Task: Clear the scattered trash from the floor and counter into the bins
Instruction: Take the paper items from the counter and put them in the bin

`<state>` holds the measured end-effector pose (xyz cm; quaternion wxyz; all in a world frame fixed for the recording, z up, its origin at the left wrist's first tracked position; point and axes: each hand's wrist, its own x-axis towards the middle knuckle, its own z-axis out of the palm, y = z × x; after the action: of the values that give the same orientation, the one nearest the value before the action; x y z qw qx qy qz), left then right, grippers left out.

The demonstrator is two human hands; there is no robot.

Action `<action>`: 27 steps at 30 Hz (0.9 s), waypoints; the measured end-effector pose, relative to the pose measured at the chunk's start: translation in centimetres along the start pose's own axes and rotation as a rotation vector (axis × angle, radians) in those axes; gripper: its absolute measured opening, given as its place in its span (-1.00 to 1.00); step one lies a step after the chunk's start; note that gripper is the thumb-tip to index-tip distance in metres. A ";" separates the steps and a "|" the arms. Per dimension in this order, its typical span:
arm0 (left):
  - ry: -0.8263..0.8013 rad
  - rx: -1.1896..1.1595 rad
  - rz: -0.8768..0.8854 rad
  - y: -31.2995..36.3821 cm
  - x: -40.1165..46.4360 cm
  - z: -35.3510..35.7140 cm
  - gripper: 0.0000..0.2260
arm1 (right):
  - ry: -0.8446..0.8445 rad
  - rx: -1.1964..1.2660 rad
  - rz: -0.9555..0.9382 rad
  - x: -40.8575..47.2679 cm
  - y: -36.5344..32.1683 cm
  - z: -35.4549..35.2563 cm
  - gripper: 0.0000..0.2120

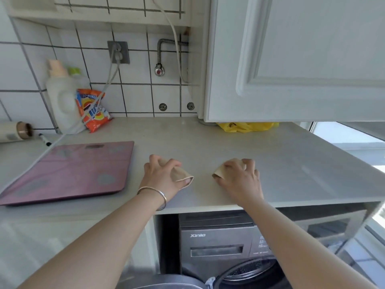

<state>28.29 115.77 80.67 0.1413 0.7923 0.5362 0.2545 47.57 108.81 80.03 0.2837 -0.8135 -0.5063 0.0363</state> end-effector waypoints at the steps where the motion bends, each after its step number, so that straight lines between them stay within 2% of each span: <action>1: 0.020 -0.029 0.006 0.1 -1.0 -0.9 -0.58 | 0.018 0.020 0.008 -1.3 -0.6 -0.5 -0.55; 6: 0.093 -0.227 -0.011 -0.5 -9.7 -5.7 -0.63 | -0.057 0.244 0.068 -10.1 -3.2 -2.8 -0.61; 11: 0.150 -0.309 0.001 -3.5 -22.2 -8.4 -0.61 | -0.070 0.358 0.162 -24.6 -4.4 -2.5 -0.69; 17: 0.010 -0.360 -0.050 -8.0 -37.9 -9.2 -0.63 | -0.184 0.381 0.321 -43.2 -6.3 1.7 -0.57; 18: -0.020 -0.363 -0.059 -8.8 -40.2 -9.5 -0.64 | -0.204 0.387 0.337 -45.8 -6.8 1.8 -0.61; 20: -0.063 -0.346 -0.087 -10.8 -44.5 -9.7 -0.64 | -0.248 0.393 0.337 -50.1 -7.8 2.0 -0.84; 21: -0.075 -0.345 -0.104 -11.7 -46.6 -9.8 -0.65 | -0.256 0.397 0.337 -52.1 -8.2 2.2 -0.85; 24: -0.144 -0.360 -0.178 -14.3 -52.2 -9.6 -0.66 | -0.277 0.419 0.389 -57.3 -8.8 3.3 -0.65; 27: -0.209 -0.405 -0.311 -16.6 -57.0 -8.6 -0.72 | -0.352 0.417 0.438 -61.3 -8.8 5.1 -0.62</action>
<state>-6.23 69.18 65.16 0.3886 0.6782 0.5720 0.2486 9.06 62.07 66.14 0.3375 -0.8087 -0.3427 0.3386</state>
